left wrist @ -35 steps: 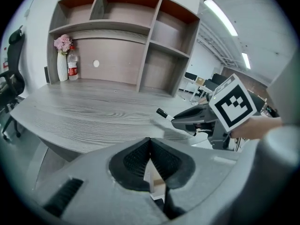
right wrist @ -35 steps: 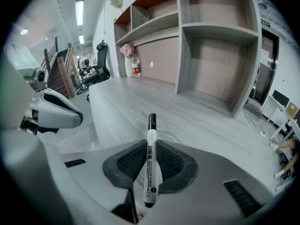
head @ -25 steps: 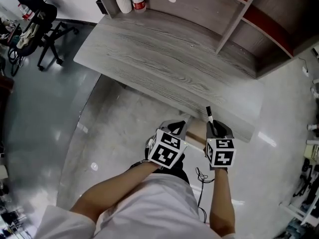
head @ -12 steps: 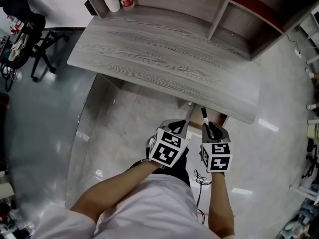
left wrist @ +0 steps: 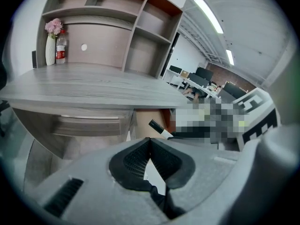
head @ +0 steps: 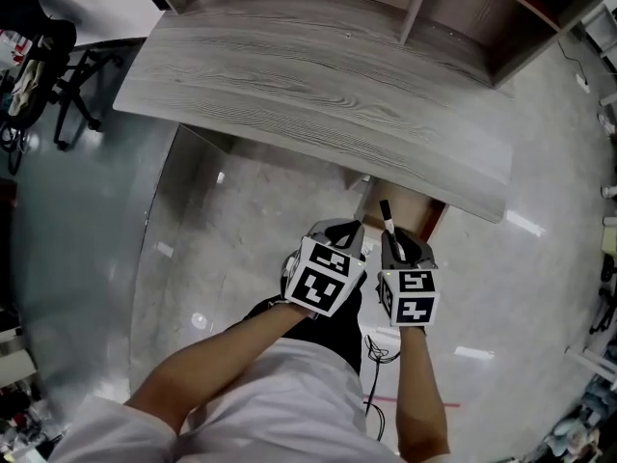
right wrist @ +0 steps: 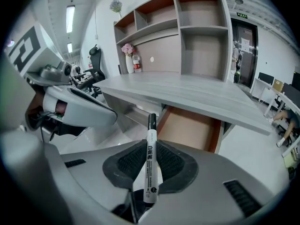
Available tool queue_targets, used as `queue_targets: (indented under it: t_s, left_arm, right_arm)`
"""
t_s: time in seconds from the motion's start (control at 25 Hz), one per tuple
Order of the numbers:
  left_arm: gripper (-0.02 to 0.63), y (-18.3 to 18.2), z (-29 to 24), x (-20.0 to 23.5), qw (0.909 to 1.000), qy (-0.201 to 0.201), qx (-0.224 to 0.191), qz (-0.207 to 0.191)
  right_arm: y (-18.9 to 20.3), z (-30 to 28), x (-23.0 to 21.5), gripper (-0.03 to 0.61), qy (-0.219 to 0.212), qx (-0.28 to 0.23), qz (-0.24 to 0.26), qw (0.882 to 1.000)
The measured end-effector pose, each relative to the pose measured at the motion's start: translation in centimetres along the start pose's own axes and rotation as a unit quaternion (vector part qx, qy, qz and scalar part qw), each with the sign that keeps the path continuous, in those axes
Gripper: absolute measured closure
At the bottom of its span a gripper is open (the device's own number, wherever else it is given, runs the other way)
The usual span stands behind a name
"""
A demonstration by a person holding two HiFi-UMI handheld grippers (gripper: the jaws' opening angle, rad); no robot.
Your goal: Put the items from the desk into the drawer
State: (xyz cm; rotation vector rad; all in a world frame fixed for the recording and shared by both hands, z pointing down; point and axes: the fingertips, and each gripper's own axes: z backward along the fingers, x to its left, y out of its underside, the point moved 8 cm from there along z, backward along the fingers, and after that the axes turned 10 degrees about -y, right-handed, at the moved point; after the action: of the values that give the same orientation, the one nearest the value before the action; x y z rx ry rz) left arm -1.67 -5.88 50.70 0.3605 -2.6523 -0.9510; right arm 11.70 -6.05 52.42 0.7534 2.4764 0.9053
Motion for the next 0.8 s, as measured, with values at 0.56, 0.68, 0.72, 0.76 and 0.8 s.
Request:
queue_targets:
  t_s: [0.56, 0.68, 0.72, 0.76, 0.8]
  left_arm:
    - [0.612, 0.2, -2.9, 0.8, 0.9986, -0.038, 0.025, 0.026]
    - [0.612, 0.0, -3.2, 1.0, 0.9981, -0.045, 0.027, 0.033]
    - [0.612, 0.0, -3.4, 1.1, 0.9979, -0.047, 0.027, 0.035]
    - [0.612, 0.0, -3.5, 1.2, 0.9978, -0.049, 0.027, 0.037]
    - [0.612, 0.0, -3.6, 1.3, 0.9976, -0.05, 0.028, 0.039]
  right_arm:
    - [1.2, -6.4, -4.8, 0.521, -0.029, 0.018, -0.017, 0.999]
    - [1.0, -7.6, -5.5, 0.52, -0.032, 0.022, -0.017, 0.999]
    - [1.1, -8.1, -5.8, 0.52, -0.032, 0.025, -0.016, 0.999]
    - [1.1, -8.5, -6.1, 0.52, -0.032, 0.03, -0.016, 0.999]
    - [1.2, -8.9, -6.3, 0.52, -0.032, 0.034, -0.015, 0.999]
